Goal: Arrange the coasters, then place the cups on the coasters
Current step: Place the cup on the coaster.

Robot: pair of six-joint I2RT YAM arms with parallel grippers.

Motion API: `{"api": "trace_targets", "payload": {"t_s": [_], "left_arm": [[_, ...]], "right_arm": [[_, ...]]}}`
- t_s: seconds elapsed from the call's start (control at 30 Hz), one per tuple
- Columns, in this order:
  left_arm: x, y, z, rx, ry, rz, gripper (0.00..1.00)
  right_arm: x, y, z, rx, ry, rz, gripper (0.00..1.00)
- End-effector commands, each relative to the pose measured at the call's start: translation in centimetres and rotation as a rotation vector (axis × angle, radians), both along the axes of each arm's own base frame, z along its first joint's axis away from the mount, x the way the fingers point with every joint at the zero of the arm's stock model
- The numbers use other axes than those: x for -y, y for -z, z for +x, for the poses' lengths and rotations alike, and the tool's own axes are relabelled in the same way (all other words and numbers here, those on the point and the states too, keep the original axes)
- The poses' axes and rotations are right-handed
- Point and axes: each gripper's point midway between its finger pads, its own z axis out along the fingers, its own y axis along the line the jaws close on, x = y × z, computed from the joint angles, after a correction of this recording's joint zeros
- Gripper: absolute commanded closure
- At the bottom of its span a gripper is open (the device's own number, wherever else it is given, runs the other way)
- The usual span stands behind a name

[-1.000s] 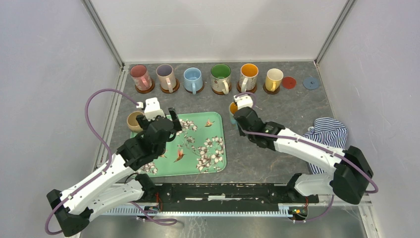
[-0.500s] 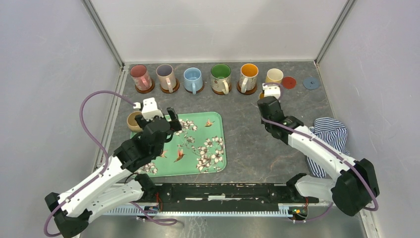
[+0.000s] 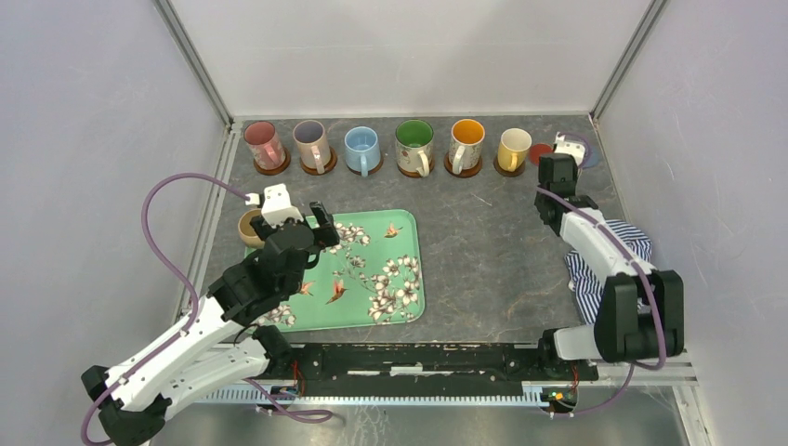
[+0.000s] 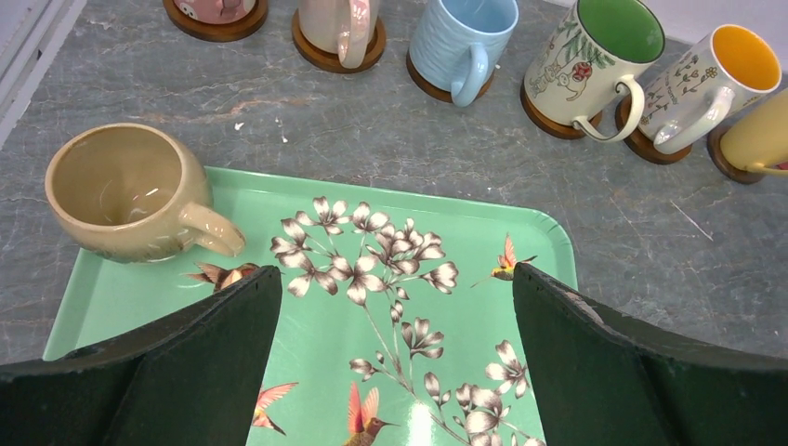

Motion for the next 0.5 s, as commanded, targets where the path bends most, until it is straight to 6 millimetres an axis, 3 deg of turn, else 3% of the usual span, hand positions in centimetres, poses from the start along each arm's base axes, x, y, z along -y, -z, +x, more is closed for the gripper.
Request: {"api": "trace_targets", "payload": {"t_s": [0.0,0.17,0.27,0.33,0.47], "left_arm": [[-0.3,-0.8,0.3,0.035,-0.010,0.006,0.00],[-0.3,-0.8,0.3,0.034,-0.008,0.005,0.00],[-0.3,-0.9,0.3,0.036,-0.010,0.005,0.00],[-0.3,-0.9,0.3,0.037,-0.011,0.005,0.00],[-0.5,-0.9,0.3,0.040,-0.017,0.007,0.00]], "right_arm": [[1.2,-7.9,6.6,0.300,0.015,0.017,1.00],[3.2,-8.4,9.7,0.339,0.046,-0.003,1.00],[3.0,-8.5,12.2,0.358,0.015,-0.002,1.00],[4.2,-8.2,13.7,0.363,0.017,-0.013,1.00],[4.8,-7.4,16.7,0.360,-0.010,-0.012,1.00]]}}
